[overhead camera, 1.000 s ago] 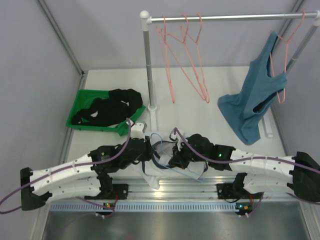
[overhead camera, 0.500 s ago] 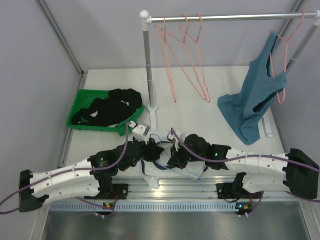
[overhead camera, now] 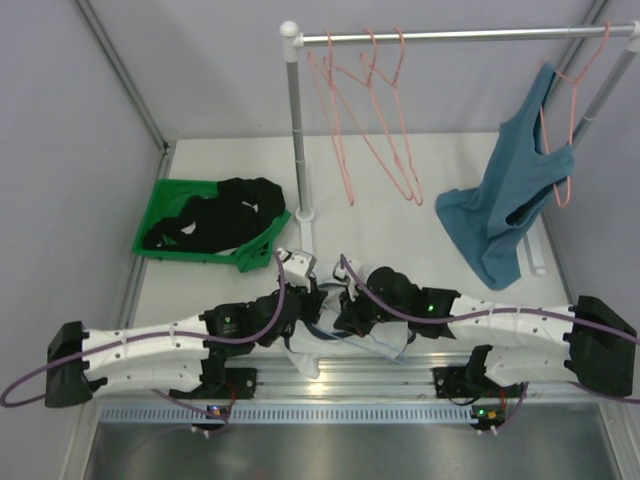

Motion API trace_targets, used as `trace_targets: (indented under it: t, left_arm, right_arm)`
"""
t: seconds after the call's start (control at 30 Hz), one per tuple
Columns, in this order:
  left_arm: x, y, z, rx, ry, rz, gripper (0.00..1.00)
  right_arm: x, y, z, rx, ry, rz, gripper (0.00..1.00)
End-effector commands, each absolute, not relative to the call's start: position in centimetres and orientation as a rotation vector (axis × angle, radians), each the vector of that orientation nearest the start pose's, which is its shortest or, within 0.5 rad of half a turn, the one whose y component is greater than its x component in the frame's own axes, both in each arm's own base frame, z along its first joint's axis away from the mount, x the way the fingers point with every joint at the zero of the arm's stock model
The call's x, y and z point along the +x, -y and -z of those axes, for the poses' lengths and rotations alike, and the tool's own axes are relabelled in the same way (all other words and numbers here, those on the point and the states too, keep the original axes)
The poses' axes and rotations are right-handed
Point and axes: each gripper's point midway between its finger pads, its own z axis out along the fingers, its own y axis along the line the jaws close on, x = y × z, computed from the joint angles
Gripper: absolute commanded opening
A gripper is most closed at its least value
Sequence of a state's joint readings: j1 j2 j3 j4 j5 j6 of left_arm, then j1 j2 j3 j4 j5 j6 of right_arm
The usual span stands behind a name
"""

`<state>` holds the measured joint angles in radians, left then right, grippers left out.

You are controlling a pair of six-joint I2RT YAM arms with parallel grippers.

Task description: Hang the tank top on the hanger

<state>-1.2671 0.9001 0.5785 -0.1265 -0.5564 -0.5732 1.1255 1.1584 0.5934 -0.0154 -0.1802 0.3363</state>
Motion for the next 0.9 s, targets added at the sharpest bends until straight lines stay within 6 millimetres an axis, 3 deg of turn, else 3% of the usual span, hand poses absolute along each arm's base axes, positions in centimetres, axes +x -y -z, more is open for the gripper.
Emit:
trace_targets:
  t: [0.0,0.07,0.17,0.2,0.27,0.4,0.53,0.7,0.87]
  left_arm:
    - [17.3,26.5,-18.2,0.257,-1.903,0.632,0.13]
    - [17.2,26.3,-18.2,0.260,-1.900,0.625,0.00]
    - [17.2,26.0,-18.0,0.268,-1.902,0.612,0.00]
    - [17.2,25.9,-17.9,0.272,-1.903,0.606,0.00]
    - [17.3,25.7,-17.7,0.276,-1.907,0.588,0.00]
    - [17.4,25.4,-17.4,0.285,-1.908,0.562,0.00]
    - [17.5,25.3,-17.5,0.279,-1.904,0.555,0.00]
    - [17.5,25.3,-17.7,0.275,-1.897,0.558,0.00]
    - [17.5,25.3,-17.8,0.285,-1.892,0.562,0.00]
  right_arm:
    - [11.2,-34.2,-13.8,-0.979,-2.021,-1.019,0.00]
    - [11.3,-33.9,-13.7,-0.966,-2.044,-0.995,0.00]
    - [12.2,-32.8,-13.8,-0.896,-2.097,-0.910,0.13]
    - [12.7,-32.4,-14.0,-0.863,-2.101,-0.881,0.23]
    - [13.1,-31.4,-14.0,-0.795,-2.150,-0.826,0.34]
    - [15.2,-27.6,-14.7,-0.581,-2.207,-0.624,0.46]
    - [15.9,-23.8,-15.3,-0.370,-2.248,-0.500,0.51]
    - [16.1,-19.8,-14.5,-0.230,-2.281,-0.352,0.51]
    - [16.7,-19.5,-14.3,-0.183,-2.290,-0.329,0.50]
